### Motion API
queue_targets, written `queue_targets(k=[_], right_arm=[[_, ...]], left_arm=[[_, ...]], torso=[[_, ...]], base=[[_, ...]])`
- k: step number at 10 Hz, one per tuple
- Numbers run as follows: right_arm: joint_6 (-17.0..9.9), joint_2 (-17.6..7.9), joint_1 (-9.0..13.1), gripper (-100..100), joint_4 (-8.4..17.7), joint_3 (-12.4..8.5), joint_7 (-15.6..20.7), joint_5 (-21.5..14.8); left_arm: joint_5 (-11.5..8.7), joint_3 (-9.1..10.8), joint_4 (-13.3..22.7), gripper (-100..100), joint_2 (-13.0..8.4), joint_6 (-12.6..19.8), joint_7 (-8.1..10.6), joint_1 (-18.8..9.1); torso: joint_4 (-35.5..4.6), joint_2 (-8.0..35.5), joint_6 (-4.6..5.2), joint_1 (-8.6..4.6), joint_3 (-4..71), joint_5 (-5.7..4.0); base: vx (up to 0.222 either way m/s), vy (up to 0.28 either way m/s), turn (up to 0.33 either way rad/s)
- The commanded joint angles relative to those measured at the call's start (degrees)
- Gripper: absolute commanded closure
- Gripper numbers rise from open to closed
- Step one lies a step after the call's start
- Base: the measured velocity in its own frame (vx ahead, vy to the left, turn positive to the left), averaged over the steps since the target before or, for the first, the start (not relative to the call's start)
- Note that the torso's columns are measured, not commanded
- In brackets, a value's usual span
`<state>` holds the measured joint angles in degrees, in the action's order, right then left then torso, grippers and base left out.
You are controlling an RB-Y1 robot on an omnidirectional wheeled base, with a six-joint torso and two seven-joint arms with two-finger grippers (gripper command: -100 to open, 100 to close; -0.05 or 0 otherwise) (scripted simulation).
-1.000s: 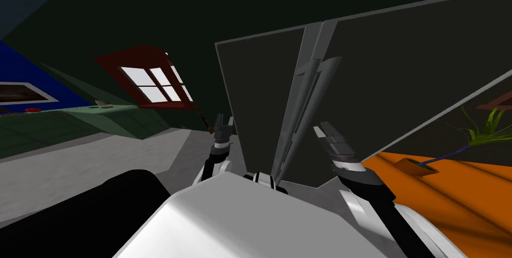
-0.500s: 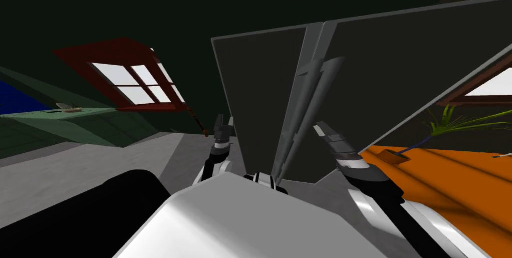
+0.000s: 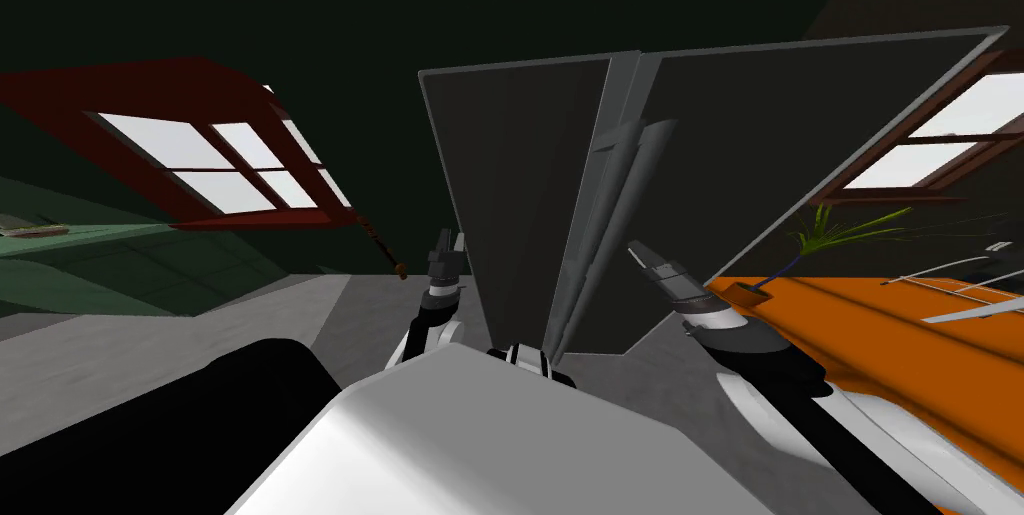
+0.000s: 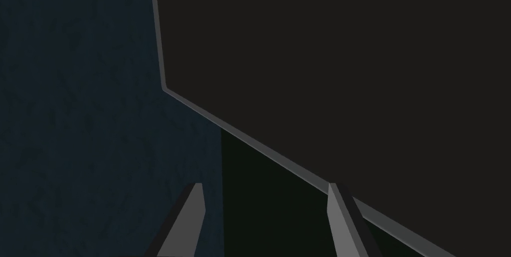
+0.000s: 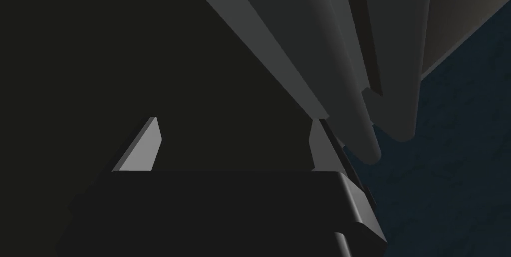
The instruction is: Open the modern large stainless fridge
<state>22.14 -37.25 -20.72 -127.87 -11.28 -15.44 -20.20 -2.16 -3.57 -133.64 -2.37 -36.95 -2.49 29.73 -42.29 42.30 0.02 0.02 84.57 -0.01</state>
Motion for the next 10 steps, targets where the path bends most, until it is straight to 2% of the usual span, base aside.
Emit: queue_targets(k=[1, 2, 4, 5, 10], right_arm=[[-0.4, -4.2, 0.9, -100, 0.7, -1.5, -1.4, -3.0], [-0.4, -5.3, 0.9, -100, 0.7, -1.5, -1.4, -3.0], [-0.4, -5.3, 0.9, -100, 0.7, -1.5, -1.4, -3.0], [-0.6, -8.1, 1.6, -100, 1.1, -2.5, -2.3, -4.9], [-0.6, -8.5, 1.6, -100, 1.1, -2.5, -2.3, -4.9]], left_arm=[[0.0, 0.0, 0.0, 0, 0.0, 0.0, 0.0, 0.0], [0.0, 0.0, 0.0, 0, 0.0, 0.0, 0.0, 0.0], [0.0, 0.0, 0.0, 0, 0.0, 0.0, 0.0, 0.0], [0.0, 0.0, 0.0, 0, 0.0, 0.0, 0.0, 0.0], [0.0, 0.0, 0.0, 0, 0.0, 0.0, 0.0, 0.0]], torso=[[0.0, 0.0, -0.02, -0.02, 0.0, 0.0], [0.0, 0.1, 0.0, 0.04, 0.0, 0.02], [0.0, -0.1, -0.04, -0.13, 0.1, -0.03], [0.0, -0.1, -0.03, -0.1, 0.1, -0.03], [0.0, -0.1, -0.01, -0.07, 0.0, -0.02]], base=[[-0.048, 0.072, -0.176], [-0.03, 0.05, -0.101], [0.001, 0.013, 0.028], [-0.039, 0.07, -0.129], [-0.007, 0.024, -0.005]])
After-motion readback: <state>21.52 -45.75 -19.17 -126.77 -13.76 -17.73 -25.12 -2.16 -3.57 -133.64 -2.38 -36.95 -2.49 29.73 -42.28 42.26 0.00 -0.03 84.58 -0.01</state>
